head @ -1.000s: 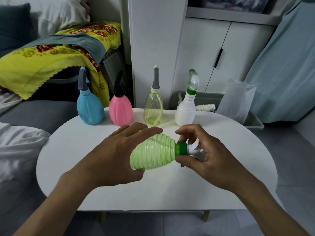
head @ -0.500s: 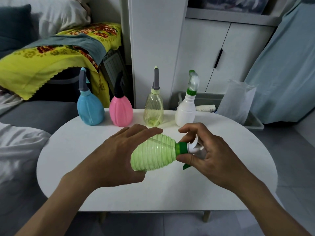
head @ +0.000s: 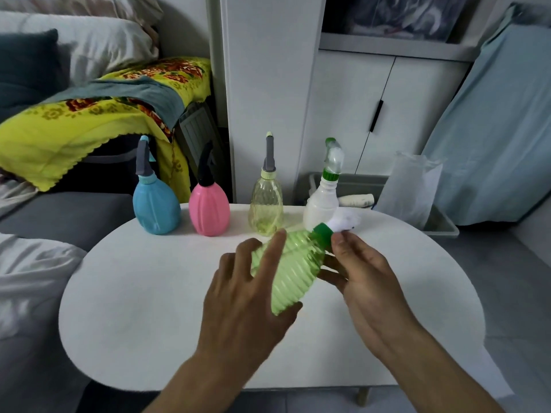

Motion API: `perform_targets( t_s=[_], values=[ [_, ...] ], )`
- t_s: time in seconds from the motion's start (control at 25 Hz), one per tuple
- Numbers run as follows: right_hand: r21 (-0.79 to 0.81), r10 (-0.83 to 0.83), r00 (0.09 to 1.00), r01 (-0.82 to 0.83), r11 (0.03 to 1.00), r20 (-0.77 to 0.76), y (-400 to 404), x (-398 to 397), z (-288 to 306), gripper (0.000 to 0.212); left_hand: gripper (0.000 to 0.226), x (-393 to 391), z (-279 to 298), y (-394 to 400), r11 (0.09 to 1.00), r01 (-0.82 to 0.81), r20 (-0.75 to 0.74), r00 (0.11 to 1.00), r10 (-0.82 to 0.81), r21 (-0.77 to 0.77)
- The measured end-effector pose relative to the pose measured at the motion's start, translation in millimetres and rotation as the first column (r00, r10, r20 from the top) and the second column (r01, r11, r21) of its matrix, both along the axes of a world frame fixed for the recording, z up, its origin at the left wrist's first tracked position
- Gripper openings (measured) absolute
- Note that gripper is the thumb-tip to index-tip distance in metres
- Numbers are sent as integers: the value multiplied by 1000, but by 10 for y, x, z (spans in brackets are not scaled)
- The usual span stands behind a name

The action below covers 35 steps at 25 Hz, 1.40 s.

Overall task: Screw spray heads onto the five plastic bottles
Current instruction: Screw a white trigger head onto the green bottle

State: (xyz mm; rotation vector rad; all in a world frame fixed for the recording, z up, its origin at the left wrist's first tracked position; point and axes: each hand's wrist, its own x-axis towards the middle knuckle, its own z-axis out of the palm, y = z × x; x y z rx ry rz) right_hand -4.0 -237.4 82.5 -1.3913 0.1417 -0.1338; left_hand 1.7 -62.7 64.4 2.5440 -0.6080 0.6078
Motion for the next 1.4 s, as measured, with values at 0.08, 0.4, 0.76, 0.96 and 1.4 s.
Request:
perform_targets(
  t_s=[0.08,0.4,0.76,0.96,1.4],
  values=[
    [171,-13,1000,11,985,9,-5,28,-10,37,109,-82,-48,-83,998,47,66,997,-49,43],
    [364,269,944,-323,874,191,-169,5,180,33,82,38,151,34,680,169,-517,528,-674,-713],
    [221,102,988,-126,967,117,-18,29,158,20,83,-96,87,-77,833,92,-468,791,-394,-546],
    [427,265,937,-341,837,228,-154,13,222,14,81,43,145,54,637,37,-564,428,-706,-770],
    [306,156,987,-164,938,50,-93,-24,195,40,65,-1,136,29,733,126,-606,478,-636,-669]
  ],
)
